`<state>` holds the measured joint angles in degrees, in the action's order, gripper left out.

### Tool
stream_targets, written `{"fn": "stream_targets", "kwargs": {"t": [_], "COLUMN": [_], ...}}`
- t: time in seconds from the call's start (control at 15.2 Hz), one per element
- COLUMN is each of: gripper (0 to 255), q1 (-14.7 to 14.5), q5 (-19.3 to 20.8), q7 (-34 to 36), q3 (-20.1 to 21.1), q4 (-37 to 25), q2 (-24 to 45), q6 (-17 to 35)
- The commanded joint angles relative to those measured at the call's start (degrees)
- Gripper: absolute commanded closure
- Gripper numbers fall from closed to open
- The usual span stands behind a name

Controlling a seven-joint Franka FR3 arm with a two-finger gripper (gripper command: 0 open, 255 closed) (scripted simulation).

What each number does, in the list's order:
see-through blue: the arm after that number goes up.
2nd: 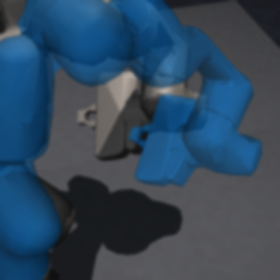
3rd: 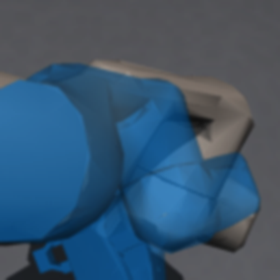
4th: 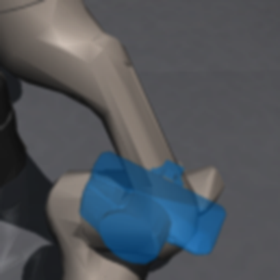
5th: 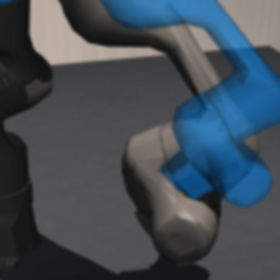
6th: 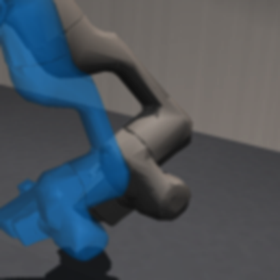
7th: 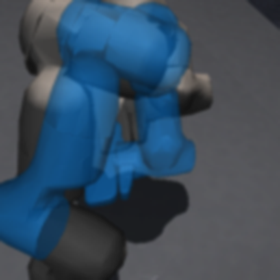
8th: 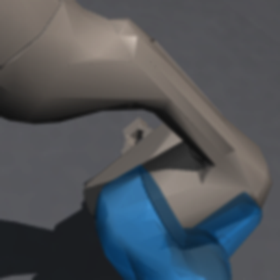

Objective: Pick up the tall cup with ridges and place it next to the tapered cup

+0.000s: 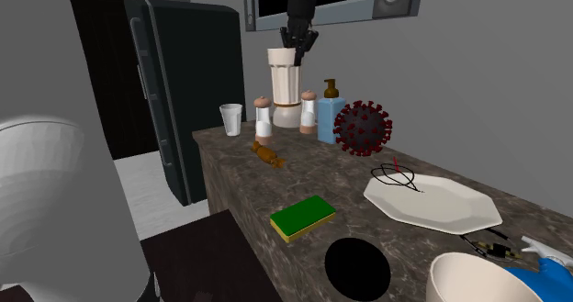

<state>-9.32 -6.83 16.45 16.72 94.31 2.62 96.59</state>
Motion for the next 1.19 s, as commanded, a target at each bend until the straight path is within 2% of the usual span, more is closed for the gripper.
{"fn": "stream_targets", "kwargs": {"t": [0.0,0.53,1.12], "gripper": [255,255,255], "q1": [-0.03,-0.17,6.33], "q5": [0.03,0.45,-1.25], "q7": [0.25,1.16,-11.80], "q3": [0.03,0.13,-6.30], "q4": [-1.66,-8.88,0.29], "q2": [0.03,1.37,-6.81], "q6": [-1.58,-7.45,-7.91]}}
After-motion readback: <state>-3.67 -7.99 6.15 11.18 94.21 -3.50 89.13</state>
